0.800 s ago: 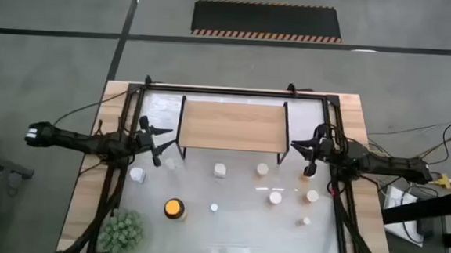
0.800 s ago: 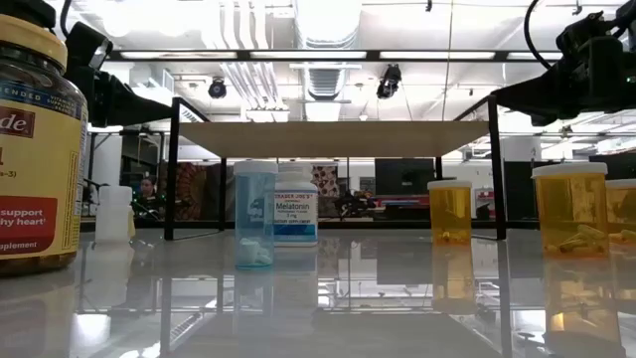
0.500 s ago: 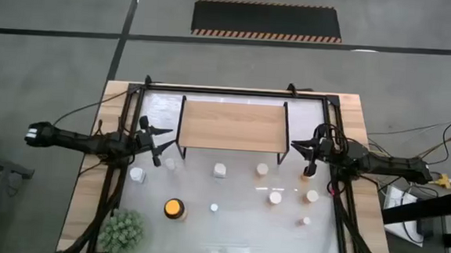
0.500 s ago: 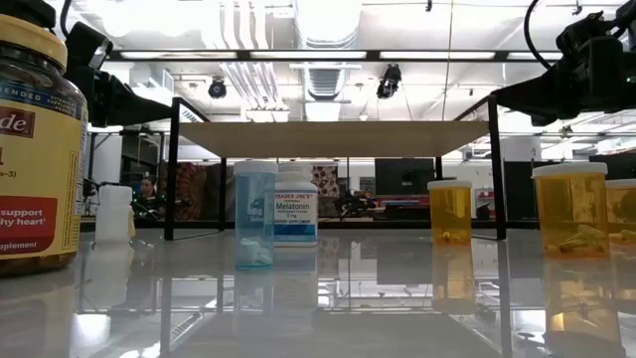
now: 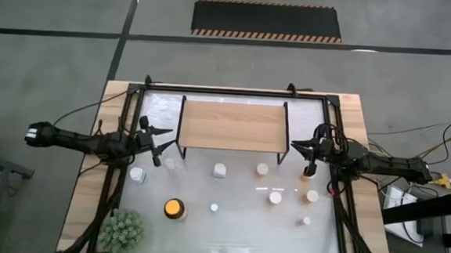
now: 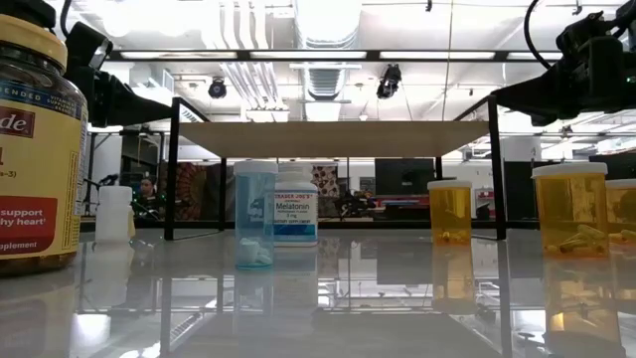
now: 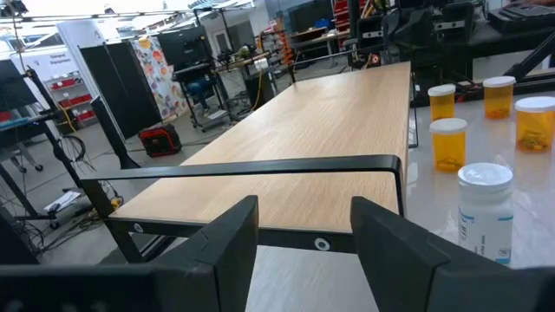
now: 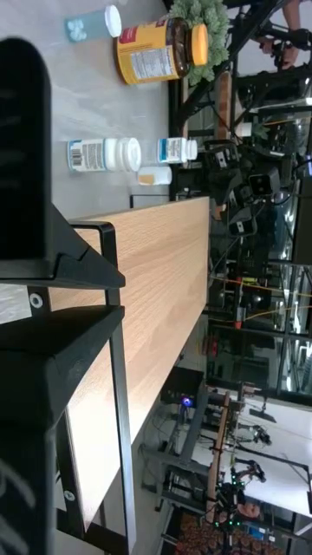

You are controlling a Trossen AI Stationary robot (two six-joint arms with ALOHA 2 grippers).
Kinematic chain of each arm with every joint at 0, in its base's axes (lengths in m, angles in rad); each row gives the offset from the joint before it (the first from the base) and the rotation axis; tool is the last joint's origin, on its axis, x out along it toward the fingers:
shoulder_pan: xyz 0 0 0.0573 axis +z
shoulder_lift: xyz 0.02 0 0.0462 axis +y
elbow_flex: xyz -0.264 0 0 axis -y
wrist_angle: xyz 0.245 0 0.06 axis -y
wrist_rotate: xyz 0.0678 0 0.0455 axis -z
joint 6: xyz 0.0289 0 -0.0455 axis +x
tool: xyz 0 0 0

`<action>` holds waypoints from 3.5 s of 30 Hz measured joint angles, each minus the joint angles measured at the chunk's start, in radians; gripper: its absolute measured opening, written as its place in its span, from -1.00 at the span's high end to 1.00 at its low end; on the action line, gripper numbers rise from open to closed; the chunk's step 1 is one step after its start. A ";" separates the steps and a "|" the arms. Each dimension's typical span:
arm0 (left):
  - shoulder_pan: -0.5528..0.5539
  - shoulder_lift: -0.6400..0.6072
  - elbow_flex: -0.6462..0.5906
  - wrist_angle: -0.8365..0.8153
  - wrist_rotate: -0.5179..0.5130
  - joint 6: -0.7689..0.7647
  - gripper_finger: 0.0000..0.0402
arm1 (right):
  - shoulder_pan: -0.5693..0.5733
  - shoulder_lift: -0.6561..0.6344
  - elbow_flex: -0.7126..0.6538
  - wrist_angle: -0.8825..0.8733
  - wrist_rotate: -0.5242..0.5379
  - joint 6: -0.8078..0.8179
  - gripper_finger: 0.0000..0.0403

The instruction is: Pick and place medicine bottles onto shelf by color

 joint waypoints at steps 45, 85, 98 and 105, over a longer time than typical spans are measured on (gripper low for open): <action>0.000 0.000 0.000 0.000 0.000 0.000 0.16 | 0.000 0.000 0.000 0.000 0.000 0.000 0.83; -0.001 -0.012 0.002 0.778 -0.107 -0.409 0.16 | 0.000 0.000 0.000 0.039 0.000 0.099 0.83; -0.002 0.155 0.243 0.503 0.009 -0.557 0.16 | -0.002 0.011 0.000 0.357 0.006 -0.162 0.83; -0.002 0.258 0.654 -0.294 0.044 -0.801 0.16 | -0.002 0.015 0.000 0.349 0.001 -0.175 0.83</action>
